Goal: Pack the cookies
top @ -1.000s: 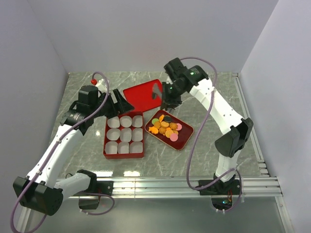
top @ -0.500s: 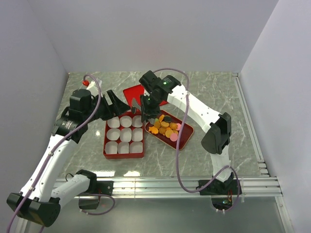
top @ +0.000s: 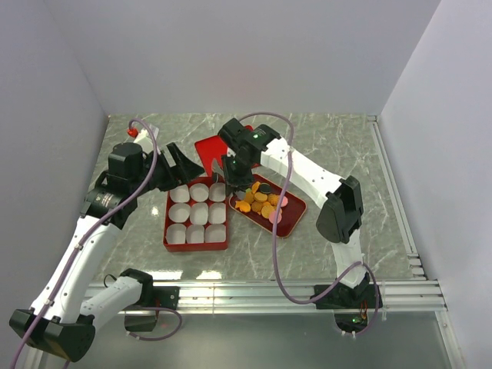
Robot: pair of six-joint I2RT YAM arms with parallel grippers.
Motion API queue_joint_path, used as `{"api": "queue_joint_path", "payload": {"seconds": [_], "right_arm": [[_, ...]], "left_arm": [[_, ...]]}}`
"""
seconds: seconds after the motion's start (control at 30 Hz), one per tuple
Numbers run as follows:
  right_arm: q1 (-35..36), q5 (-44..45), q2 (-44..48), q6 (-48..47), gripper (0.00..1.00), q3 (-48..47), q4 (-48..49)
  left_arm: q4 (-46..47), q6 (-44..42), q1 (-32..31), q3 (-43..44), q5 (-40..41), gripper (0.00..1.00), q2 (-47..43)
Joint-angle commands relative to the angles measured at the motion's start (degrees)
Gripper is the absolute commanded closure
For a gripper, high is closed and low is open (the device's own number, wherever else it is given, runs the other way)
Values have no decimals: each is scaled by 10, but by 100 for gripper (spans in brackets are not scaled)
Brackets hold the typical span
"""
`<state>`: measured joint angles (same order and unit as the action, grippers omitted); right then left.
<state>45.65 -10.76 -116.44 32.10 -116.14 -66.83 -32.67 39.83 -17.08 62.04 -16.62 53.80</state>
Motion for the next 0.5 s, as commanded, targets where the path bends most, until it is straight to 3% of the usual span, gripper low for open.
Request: {"api": "queue_joint_path", "payload": {"seconds": [0.0, 0.23, 0.47], "right_arm": [[8, 12, 3, -10, 73, 3, 19], [10, 18, 15, -9, 61, 21, 21], [9, 22, 16, -9, 56, 25, 21]], "left_arm": [[0, -4, -1, 2, 7, 16, -9], [7, -7, -1, 0, 4, 16, -1], [8, -8, -1, -1, 1, 16, 5]]}}
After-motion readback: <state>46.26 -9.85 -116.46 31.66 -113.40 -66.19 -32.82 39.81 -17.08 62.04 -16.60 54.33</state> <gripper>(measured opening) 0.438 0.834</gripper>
